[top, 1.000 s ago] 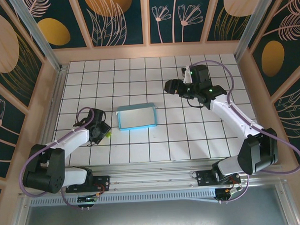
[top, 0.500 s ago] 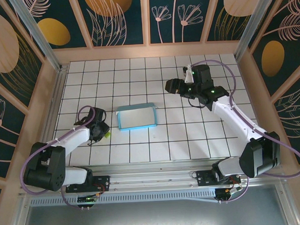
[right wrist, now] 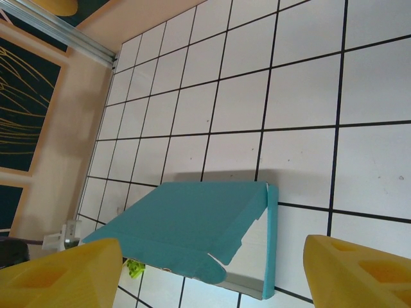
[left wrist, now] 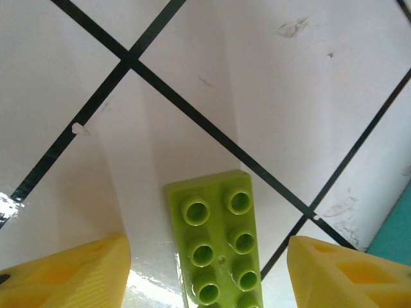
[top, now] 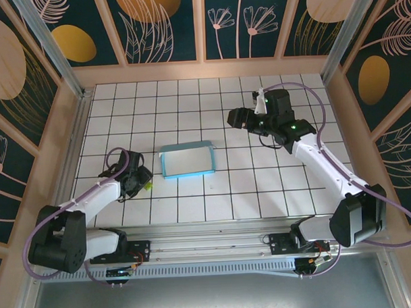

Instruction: Fold the paper box

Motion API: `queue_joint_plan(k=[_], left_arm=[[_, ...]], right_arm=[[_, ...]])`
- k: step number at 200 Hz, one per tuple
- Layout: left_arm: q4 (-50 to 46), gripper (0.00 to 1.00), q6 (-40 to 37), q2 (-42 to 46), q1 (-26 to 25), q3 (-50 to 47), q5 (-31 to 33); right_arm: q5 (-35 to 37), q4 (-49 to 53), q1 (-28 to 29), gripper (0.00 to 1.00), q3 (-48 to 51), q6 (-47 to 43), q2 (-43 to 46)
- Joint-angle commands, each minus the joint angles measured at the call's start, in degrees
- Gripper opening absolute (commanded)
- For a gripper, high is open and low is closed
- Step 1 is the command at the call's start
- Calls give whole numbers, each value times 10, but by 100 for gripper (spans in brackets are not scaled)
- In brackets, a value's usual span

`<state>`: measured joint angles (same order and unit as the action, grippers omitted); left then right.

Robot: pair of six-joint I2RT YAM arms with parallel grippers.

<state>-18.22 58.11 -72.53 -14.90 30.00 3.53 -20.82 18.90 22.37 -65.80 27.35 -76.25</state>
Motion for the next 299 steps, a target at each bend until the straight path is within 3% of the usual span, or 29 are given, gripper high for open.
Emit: queue_joint_plan(k=[1,66,127,167,191,218,253,276,299], left_arm=[[4,67,-2,-10,-5,-3,-6],[-24,66,-13,-74,-27,19,43],[-28,50,-6,-128,-47,21,58],[-51,39,14,-83,-48,13,67],[-69,38,-3,-14,-51,21,66],[-34,39,-61,71,-109,45,57],[-2,39,-142,110,-175,62,60],[9,27,-197,120,-212,61,58],[3,22,-248,127,-243,68,53]], right_arm=[[13,-7,-1,75,5,-7,16],[17,-2,-1,76,15,-9,28],[9,12,-1,86,10,-32,38],[-30,34,0,89,-2,-62,48],[-19,38,-1,90,-3,-65,61],[-3,36,-1,90,-6,-63,71],[7,34,-1,90,-1,-60,85],[10,39,-1,90,3,-58,95],[14,41,-1,90,6,-55,105]])
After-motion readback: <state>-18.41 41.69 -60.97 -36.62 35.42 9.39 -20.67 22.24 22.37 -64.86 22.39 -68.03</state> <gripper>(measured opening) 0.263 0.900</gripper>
